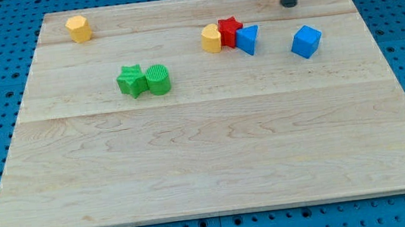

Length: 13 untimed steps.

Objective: Move blue cube to center

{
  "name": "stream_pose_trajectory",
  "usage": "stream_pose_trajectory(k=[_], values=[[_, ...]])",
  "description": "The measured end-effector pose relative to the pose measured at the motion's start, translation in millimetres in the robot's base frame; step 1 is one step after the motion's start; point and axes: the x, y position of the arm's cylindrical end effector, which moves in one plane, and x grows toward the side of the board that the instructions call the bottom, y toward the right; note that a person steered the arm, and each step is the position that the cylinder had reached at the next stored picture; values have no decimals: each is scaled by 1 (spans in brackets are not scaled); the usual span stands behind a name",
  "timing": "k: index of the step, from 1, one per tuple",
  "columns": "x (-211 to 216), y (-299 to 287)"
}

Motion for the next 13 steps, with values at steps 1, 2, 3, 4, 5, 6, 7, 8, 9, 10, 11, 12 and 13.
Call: stream_pose_trajectory(k=[1,2,3,4,5,6,7,8,9,10,11,12,13], values=[[-28,6],[-29,15],[-19,15],[-18,10],[-18,10],[-18,10],[-1,3],[20,-23],[20,-26],[20,-28],[20,-36],[22,-44],[33,-23]])
